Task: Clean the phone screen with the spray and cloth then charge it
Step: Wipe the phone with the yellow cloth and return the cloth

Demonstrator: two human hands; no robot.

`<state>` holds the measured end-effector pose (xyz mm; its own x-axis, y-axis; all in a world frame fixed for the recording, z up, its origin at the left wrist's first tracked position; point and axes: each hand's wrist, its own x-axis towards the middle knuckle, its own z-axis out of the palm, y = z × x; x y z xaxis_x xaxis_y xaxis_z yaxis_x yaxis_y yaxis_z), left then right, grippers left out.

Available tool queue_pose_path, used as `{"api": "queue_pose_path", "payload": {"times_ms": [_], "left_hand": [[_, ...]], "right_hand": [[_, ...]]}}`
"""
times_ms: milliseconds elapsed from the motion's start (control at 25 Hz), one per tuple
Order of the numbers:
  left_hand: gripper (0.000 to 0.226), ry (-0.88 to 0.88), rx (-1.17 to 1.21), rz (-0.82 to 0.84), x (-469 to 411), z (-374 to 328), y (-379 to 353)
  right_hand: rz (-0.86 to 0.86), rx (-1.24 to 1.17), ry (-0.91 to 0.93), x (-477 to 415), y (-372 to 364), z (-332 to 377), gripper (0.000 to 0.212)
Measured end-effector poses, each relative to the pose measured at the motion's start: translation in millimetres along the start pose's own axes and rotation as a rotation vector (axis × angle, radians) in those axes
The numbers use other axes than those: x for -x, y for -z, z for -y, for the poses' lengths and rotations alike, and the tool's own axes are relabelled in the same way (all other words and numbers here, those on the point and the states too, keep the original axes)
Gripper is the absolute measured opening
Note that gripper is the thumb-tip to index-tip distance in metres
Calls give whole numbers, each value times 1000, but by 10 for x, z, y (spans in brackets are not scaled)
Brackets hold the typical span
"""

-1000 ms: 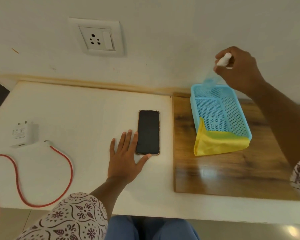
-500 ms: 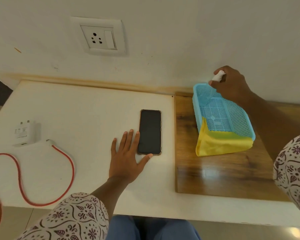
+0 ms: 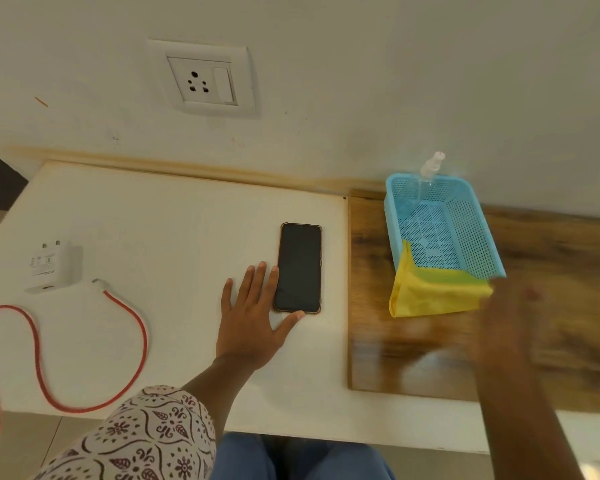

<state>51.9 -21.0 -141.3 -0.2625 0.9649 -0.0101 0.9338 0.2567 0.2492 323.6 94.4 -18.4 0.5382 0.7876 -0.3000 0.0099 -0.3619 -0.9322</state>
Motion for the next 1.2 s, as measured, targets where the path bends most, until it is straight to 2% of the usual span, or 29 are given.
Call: {"api": "queue_pose_path", "payload": {"times_ms": [80,120,200,320,440,600,760,840,960,1080,1200], "left_hand": [[83,-2,5,-1,-2,-4,5],[83,-4,4,-3,-6,-7,9],[83,-9,15,-9,-2,-5,15],[83,-9,22,-13,0,-8,16],[83,-8,9,-12,0,-10,8],[83,-10,8,-14,3,-9,8],[83,-10,9,-8,4,-5,2],[83,-7,9,-4,6,2,-2],[82,-5,5,-2,3,3,0],[82,-13,6,-6,-1,4,8],[82,-20,3,-8,5,0,18]], "right_hand": [[201,-105,-227,281,136,-238,36],[239,-215,-350,358,147,-307,40],[226,-397,-560,365,127,-373,30],[236,-461,-711,350,10,-293,52],[254,-521,-765,293,-35,-283,52],[267,-571,-689,363,0,-294,50],[289,-643,-473,439,38,-167,36],[322,-682,-363,433,55,-48,39],[432,-640,-227,384,57,190,44],[637,-569,-103,370,-97,530,37],[756,-565,-169,392,-402,746,34]]}}
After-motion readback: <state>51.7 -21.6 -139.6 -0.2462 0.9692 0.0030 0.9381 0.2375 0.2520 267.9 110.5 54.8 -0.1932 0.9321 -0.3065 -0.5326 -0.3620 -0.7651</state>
